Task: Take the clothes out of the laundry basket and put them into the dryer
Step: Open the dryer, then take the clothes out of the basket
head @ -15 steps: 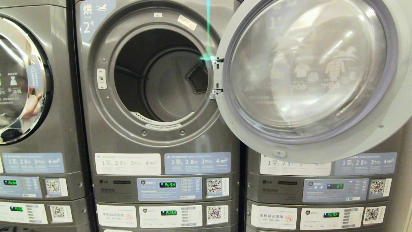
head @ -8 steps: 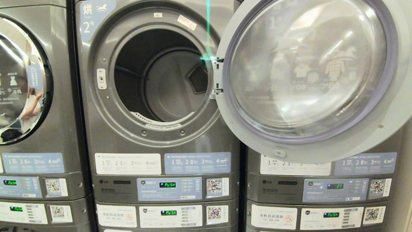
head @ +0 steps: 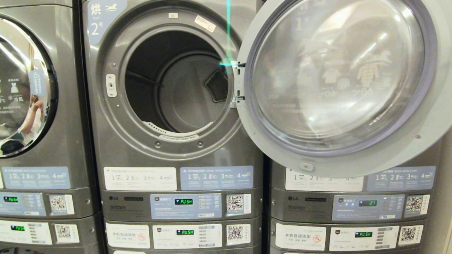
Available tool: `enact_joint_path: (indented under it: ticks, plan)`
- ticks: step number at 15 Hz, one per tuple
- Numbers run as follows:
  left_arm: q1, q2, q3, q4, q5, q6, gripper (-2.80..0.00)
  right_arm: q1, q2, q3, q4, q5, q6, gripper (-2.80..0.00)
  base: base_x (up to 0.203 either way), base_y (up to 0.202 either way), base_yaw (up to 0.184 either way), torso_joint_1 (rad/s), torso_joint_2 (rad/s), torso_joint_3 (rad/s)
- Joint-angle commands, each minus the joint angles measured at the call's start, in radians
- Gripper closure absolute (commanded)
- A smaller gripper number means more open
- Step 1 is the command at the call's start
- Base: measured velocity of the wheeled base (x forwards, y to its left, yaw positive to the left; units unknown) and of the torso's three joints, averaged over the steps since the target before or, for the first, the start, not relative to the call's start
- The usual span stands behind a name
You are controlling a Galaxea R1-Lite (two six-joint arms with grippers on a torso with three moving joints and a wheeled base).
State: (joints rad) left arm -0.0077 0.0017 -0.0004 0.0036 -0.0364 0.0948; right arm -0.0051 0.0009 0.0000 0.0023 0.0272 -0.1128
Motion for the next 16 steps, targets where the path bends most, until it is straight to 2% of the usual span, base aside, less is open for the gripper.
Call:
enact_joint_path:
  ticks: [1, 6, 9, 16]
  plan:
    - [0.000, -0.002, -0.001, -0.001, 0.000, 0.000, 0.00, 0.000, -0.002, 0.000, 0.000, -0.001, 0.002, 0.00, 0.000, 0.000, 0.000, -0.064, 0.13, 0.066]
    - [0.000, -0.002, -0.001, -0.001, 0.003, -0.003, 0.00, 0.001, -0.002, -0.002, 0.001, 0.000, 0.004, 0.00, 0.000, 0.000, 0.000, -0.054, 0.13, 0.068]
    - [0.000, -0.002, -0.001, -0.001, 0.003, -0.003, 0.00, 0.000, -0.002, -0.002, 0.001, -0.002, 0.041, 0.00, 0.000, 0.000, 0.000, -0.058, 0.13, 0.069]
    - [0.000, -0.002, 0.000, -0.002, 0.003, -0.024, 0.00, 0.001, -0.002, -0.002, 0.001, -0.003, 0.041, 0.00, 0.000, 0.000, 0.000, -0.054, 0.13, 0.067]
